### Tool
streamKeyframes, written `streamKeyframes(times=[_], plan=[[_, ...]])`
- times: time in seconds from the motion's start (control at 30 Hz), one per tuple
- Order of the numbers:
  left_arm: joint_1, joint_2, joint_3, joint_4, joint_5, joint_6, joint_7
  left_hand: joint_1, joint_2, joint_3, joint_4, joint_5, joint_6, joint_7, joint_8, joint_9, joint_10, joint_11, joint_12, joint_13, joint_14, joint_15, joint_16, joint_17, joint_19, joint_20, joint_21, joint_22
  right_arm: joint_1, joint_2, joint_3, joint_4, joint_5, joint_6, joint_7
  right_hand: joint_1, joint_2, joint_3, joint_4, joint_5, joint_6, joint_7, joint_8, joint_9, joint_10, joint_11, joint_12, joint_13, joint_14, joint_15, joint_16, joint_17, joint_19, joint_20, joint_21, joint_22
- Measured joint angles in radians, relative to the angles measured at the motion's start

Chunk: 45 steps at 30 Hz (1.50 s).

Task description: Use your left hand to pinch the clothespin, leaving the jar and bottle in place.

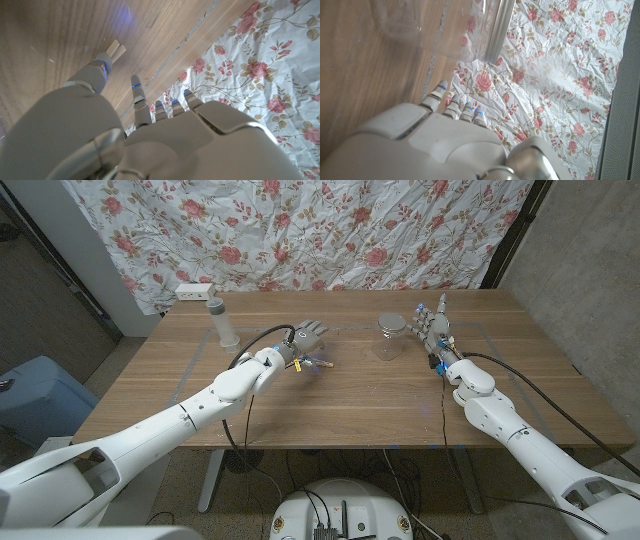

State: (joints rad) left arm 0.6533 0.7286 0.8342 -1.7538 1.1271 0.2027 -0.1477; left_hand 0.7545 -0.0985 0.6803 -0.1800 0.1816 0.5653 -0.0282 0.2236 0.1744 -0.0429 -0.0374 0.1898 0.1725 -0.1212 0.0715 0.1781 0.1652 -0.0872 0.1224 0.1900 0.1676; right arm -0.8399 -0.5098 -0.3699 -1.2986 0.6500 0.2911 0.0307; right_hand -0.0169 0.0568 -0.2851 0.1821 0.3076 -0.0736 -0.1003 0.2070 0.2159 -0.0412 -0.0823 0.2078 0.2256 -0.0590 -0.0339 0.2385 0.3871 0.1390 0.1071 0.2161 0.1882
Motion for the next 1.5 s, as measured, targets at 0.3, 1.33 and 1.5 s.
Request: streamKeyframes(times=[0.3,1.33,1.5], plan=[[-0.003,-0.009,0.013,0.017,-0.009,0.022,0.003,0.009,-0.001,-0.006,0.000,0.000,0.017,-0.011,0.000,0.000,0.009,-0.009,0.007,0.000,0.016,-0.006,0.000,0.000,0.017,-0.003,0.000,0.000,0.000,0.000,0.000,0.000,0.000,0.000,0.000,0.000,0.000,0.000,0.000,0.000,0.000,0.000,0.000,0.000,0.000,0.000,0.000,0.000,0.000,0.000,0.000,0.000,0.000,0.000,0.000,0.000],[0.002,-0.016,0.021,0.031,-0.049,0.074,0.057,0.016,-0.037,-0.074,0.008,-0.005,0.197,-0.015,0.024,-0.001,0.088,-0.042,0.007,0.000,0.093,-0.047,0.007,0.000,0.092,-0.028,0.008,0.000,0.001,0.000,-0.001,0.000,0.000,0.000,0.002,0.000,0.000,0.000,0.000,0.000,0.000,0.000,0.000,0.000,0.000,0.000,0.000,0.000,0.000,0.000,0.000,0.000,0.000,0.000,0.000,0.000],[0.002,-0.020,0.023,0.037,-0.055,0.081,0.063,0.016,-0.037,-0.078,0.012,-0.005,0.207,-0.015,0.024,-0.002,0.098,-0.041,0.007,0.000,0.100,-0.053,0.007,0.000,0.102,-0.028,0.008,0.000,0.001,0.000,-0.001,0.000,0.000,0.000,0.002,0.000,0.000,0.000,0.000,0.000,0.000,0.000,0.000,0.000,0.000,0.000,0.000,0.000,0.000,0.000,0.000,0.000,0.000,0.000,0.000,0.000]])
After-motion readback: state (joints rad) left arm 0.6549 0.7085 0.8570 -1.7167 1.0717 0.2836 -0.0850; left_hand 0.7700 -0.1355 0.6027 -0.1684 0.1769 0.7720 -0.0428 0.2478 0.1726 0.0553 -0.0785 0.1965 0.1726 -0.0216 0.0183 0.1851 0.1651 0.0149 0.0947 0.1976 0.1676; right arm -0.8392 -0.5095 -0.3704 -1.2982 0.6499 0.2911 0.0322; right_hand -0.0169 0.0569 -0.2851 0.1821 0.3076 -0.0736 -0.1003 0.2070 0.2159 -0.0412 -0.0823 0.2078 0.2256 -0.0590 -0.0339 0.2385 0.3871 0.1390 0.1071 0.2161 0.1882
